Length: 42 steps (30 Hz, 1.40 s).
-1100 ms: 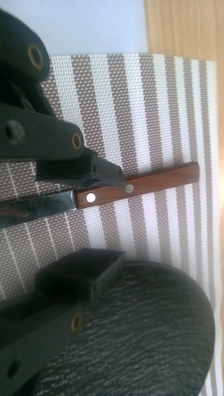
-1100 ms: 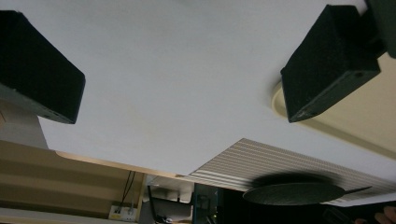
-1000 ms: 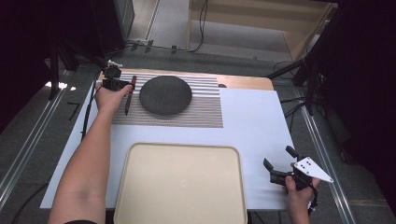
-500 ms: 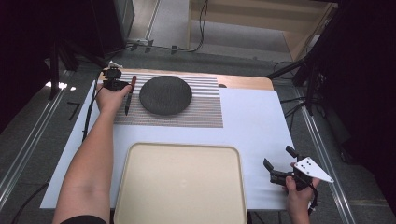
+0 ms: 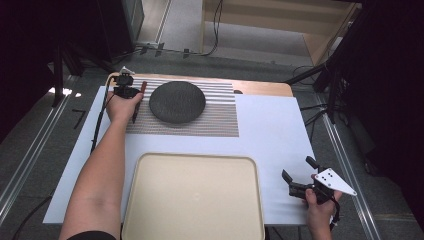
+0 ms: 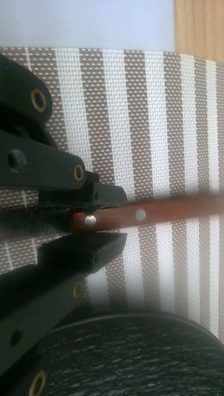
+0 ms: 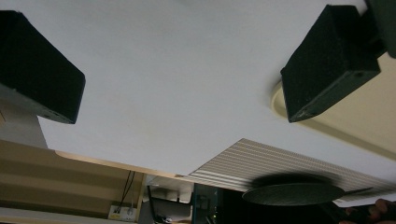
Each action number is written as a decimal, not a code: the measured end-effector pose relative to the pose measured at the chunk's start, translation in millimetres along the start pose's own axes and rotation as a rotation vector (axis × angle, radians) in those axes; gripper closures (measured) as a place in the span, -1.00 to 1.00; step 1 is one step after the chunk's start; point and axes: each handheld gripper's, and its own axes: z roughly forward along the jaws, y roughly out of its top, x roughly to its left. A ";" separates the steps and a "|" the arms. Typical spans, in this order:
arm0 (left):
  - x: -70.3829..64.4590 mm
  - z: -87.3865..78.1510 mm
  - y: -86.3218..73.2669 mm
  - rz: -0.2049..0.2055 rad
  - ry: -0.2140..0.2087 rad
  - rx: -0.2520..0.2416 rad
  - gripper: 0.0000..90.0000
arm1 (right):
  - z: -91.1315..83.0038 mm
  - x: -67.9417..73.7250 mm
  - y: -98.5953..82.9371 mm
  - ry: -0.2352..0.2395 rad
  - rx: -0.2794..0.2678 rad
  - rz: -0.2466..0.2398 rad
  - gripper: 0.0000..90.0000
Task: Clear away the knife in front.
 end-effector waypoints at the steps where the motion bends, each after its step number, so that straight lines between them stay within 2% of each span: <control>1: 0.0 0.0 0.0 0.000 0.000 0.000 0.69 | 0.0 0.0 0.0 0.000 0.000 0.000 -1.00; 7: -4.3 -0.3 2.7 0.051 0.032 0.035 0.70 | -0.3 -0.3 -0.1 0.001 -0.002 -0.001 -1.00; 12: -5.7 -0.9 3.0 0.057 0.041 0.037 0.71 | -0.4 -0.5 -0.2 0.004 -0.003 0.000 -1.00; 17: -1.2 -1.6 3.3 0.029 0.012 0.035 0.72 | -0.6 -0.4 -0.1 0.005 -0.002 0.008 -1.00; 24: 0.2 -6.2 3.7 0.042 0.018 0.039 0.72 | -0.7 -1.0 -0.1 0.006 -0.006 0.008 -1.00; 28: 1.5 -18.1 6.3 0.066 0.000 0.014 0.72 | -0.4 -0.7 0.0 0.007 -0.006 0.000 -1.00; 42: 2.0 -40.2 10.0 0.077 -0.049 -0.023 0.72 | -0.2 0.0 0.0 0.005 -0.004 -0.003 -1.00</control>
